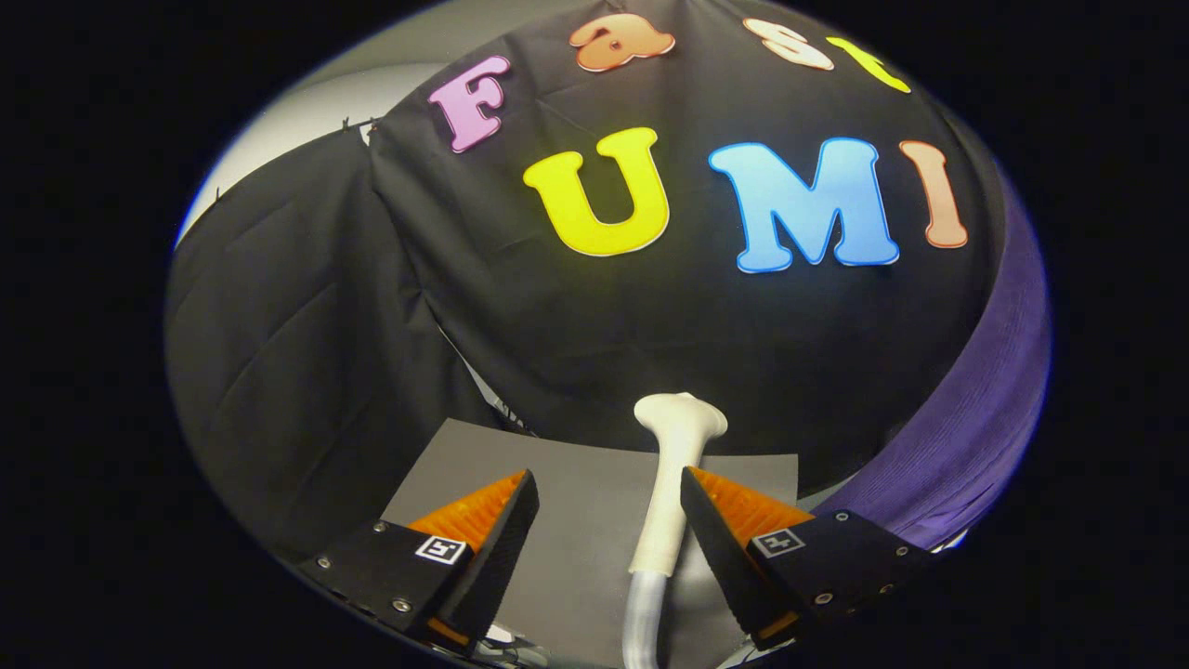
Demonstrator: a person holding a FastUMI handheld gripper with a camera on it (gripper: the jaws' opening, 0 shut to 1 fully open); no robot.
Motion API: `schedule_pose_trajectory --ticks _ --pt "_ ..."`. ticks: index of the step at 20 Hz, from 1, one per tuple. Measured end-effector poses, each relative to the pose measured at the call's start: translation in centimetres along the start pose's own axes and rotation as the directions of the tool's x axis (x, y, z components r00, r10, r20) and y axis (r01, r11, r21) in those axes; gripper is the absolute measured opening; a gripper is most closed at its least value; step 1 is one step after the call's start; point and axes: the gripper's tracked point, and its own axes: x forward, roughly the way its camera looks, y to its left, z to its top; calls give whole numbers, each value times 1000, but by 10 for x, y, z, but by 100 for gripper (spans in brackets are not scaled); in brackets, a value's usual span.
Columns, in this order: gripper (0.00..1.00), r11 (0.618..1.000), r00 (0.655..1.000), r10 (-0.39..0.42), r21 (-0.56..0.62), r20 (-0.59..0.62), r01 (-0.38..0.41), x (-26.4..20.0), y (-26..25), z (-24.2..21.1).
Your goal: Iron the clothes twice with a garment steamer, once on the left side and once on the right side.
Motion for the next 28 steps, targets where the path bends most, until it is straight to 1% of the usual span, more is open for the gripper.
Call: schedule_pose_trajectory --ticks 2,4,9,12,13,15,16,17,20,22,23,25,26,28 --pt "95 999 999 -28 20 -31 29 17 -16 -2" --pt "94 999 997 -37 38 -68 40 34 -27 -7" --pt "93 996 990 -10 87 -143 23 69 -44 -18" --pt "84 997 984 -6 80 -180 21 85 -50 -31" --pt "79 998 981 2 66 -194 11 89 -51 -36" --pt "70 998 976 -9 53 -220 21 95 -58 -46" --pt "62 997 975 4 71 -223 12 100 -57 -49" --pt "58 995 974 21 97 -224 1 104 -56 -49" --pt "53 982 967 73 186 -242 -27 104 -55 -53" --pt "51 963 961 117 266 -250 -48 106 -49 -57" --pt "51 958 963 127 282 -240 -56 106 -47 -56" --pt "44 959 963 131 278 -237 -62 101 -44 -58" --pt "37 960 962 141 270 -232 -75 93 -38 -59" --pt "34 966 967 150 241 -206 -98 80 -30 -59"
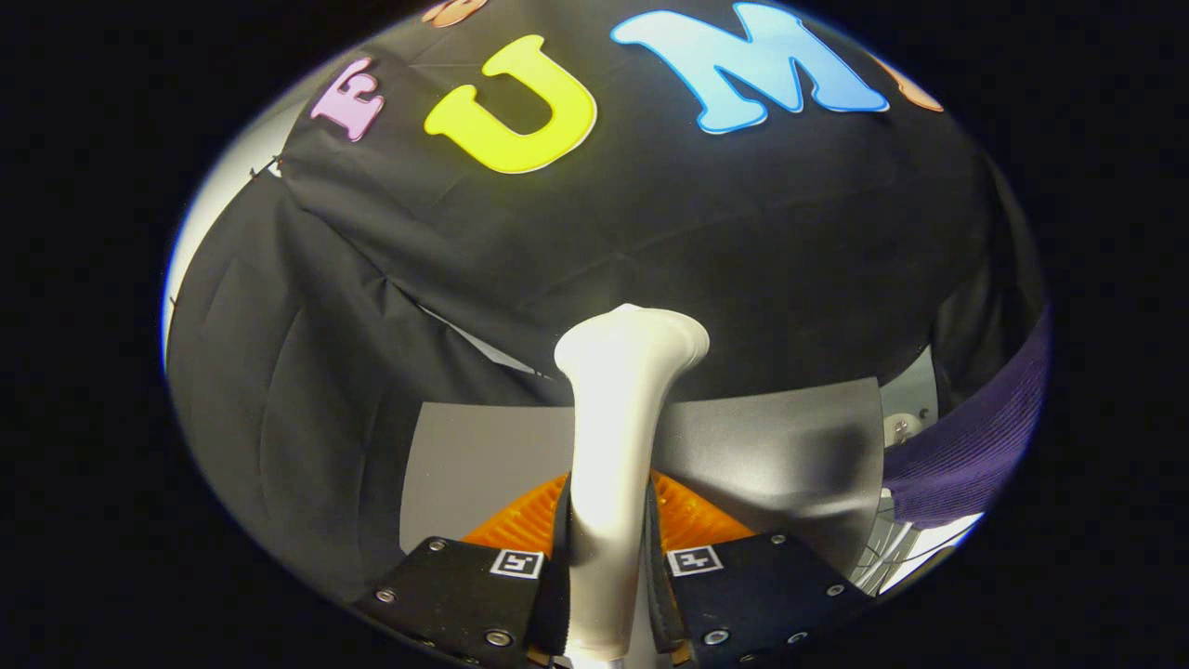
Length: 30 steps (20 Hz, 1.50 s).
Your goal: Iron the clothes twice with a garment steamer, once on the left side and once on the right side.
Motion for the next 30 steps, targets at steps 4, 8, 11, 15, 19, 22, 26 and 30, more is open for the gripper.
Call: schedule_pose_trajectory --ticks 4,8,11,15,19,22,26,30 --pt "34 999 993 -7 -38 121 12 -36 9 -4" --pt "32 994 975 -17 -105 222 41 -80 13 -27" --pt "31 990 961 -12 -130 278 50 -119 13 -53" --pt "31 986 929 4 -158 369 58 -175 13 -85" --pt "31 980 915 12 -185 403 69 -214 10 -131" --pt "31 977 903 1 -192 429 90 -239 2 -162" --pt "31 976 880 -6 -187 475 107 -267 -7 -207" --pt "31 974 882 -17 -190 470 120 -284 -17 -264"
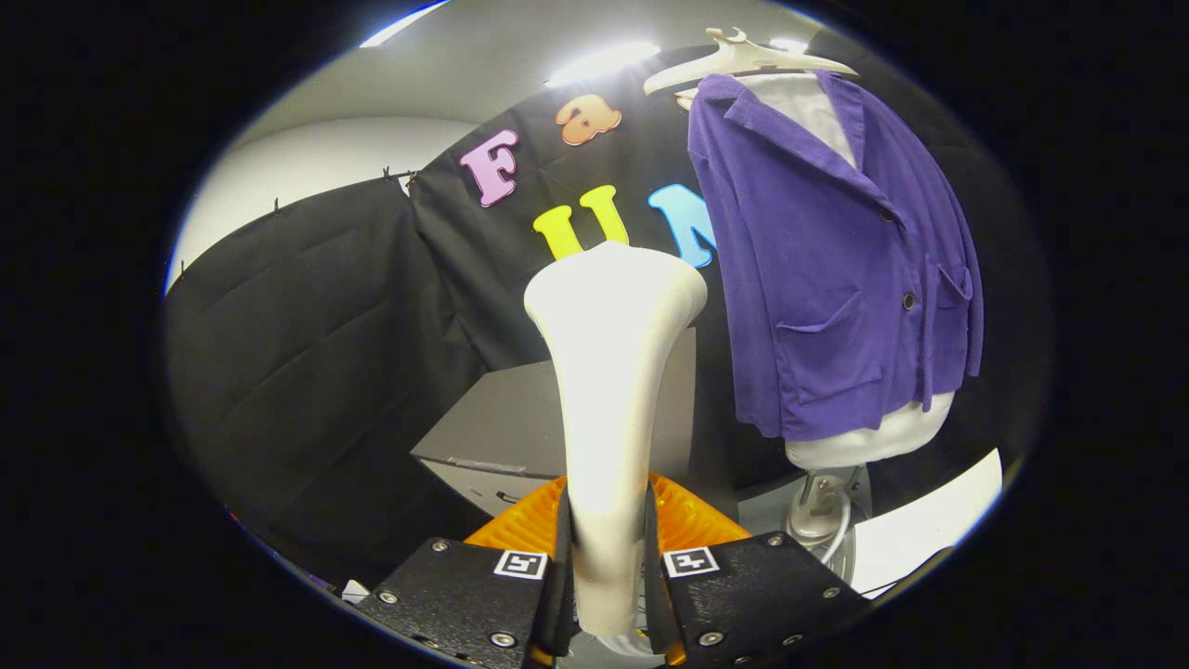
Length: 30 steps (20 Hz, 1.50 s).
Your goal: Iron the clothes twice with a garment steamer, once on the left side and once on the right side.
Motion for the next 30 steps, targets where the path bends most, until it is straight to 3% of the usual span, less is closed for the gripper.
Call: schedule_pose_trajectory --ticks 8,12,22,30 --pt "31 1000 999 -27 -9 -25 27 -66 -6 -73" --pt "31 1000 1000 -25 -11 -4 25 -90 -6 -72" --pt "31 1000 988 6 -26 154 -2 -107 -17 45" --pt "31 1000 960 5 -19 281 0 -88 -41 150"
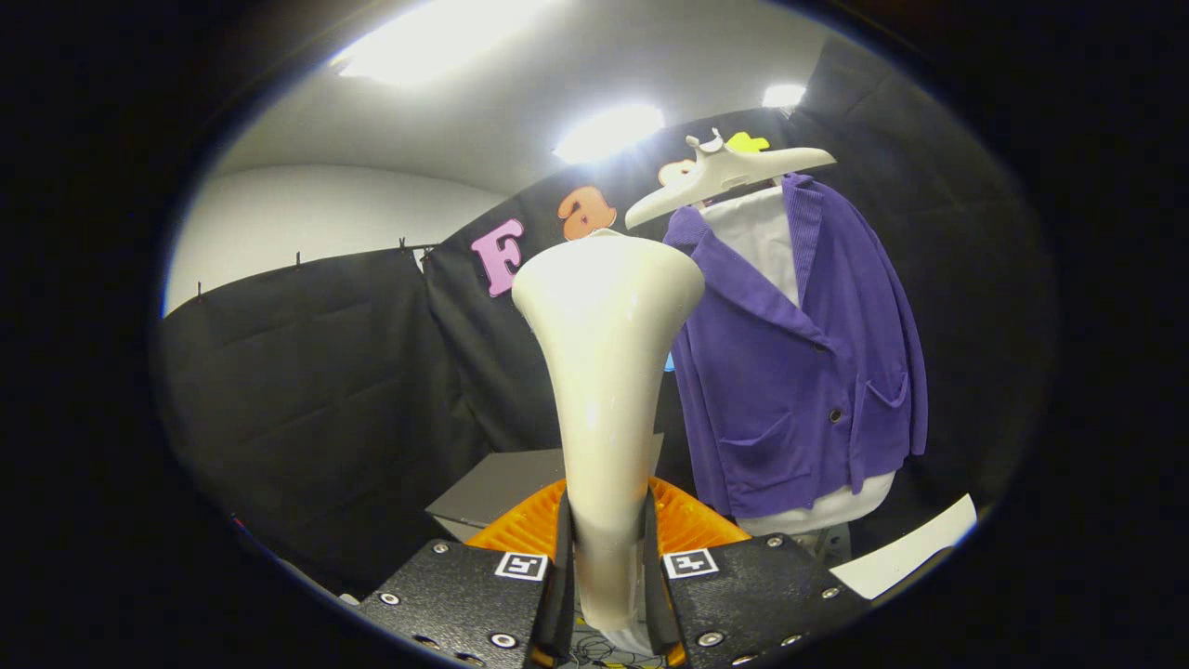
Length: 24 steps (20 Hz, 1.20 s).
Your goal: Iron the clothes twice with a garment steamer, once on the left side and once on the right side.
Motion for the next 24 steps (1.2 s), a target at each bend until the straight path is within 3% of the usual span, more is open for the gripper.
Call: schedule_pose_trajectory --ticks 6,11,18,24 --pt "31 999 999 -47 26 -11 47 68 -41 36" --pt "31 993 992 -105 54 -75 109 126 -87 32" --pt "31 975 967 -168 110 -193 192 159 -148 -24" --pt "31 959 928 -192 138 -318 246 152 -183 -113"
